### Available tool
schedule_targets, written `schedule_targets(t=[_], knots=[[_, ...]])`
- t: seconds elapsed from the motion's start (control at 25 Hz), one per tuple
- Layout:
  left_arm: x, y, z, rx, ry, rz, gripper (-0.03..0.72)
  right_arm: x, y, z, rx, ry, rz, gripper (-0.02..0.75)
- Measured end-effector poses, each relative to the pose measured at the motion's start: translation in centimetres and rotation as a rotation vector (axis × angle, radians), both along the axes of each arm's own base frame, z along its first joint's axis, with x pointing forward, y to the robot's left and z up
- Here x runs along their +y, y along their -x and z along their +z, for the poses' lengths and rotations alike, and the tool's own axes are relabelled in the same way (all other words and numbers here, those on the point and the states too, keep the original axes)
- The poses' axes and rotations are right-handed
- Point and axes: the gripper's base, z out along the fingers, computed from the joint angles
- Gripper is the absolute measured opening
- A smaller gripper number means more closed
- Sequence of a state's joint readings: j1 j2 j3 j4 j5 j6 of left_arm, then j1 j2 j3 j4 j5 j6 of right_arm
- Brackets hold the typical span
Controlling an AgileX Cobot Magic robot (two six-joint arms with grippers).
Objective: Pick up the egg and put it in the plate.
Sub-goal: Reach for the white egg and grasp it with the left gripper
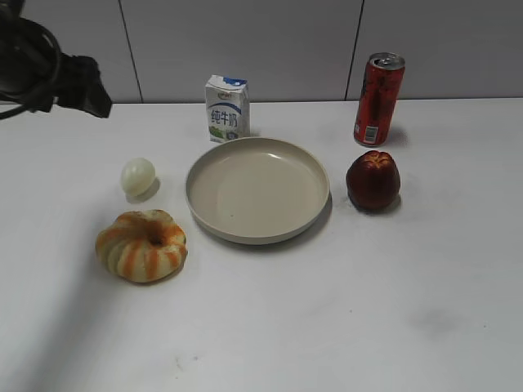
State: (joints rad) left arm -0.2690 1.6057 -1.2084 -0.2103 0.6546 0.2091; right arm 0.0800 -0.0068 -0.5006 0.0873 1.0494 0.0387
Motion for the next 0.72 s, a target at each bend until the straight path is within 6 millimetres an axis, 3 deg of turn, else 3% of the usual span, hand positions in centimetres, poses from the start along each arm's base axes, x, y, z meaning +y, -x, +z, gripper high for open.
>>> schedule_targets(t=[0.2, 0.36, 0.72], knots=[[-2.2, -4.4, -3.9, 0.114, -0.039, -0.050, 0.667, 0.0, 0.0, 0.0, 0.000, 0.000, 0.000, 0.588], [-3.1, -6.6, -7.2, 0.179, -0.063, -0.062, 0.666, 0.0, 0.0, 0.0, 0.000, 0.000, 0.000, 0.588], [-3.6, -8.7, -13.1, 0.266, -0.092, -0.060, 0.647, 0.0, 0.0, 0.0, 0.000, 0.000, 0.000, 0.588]])
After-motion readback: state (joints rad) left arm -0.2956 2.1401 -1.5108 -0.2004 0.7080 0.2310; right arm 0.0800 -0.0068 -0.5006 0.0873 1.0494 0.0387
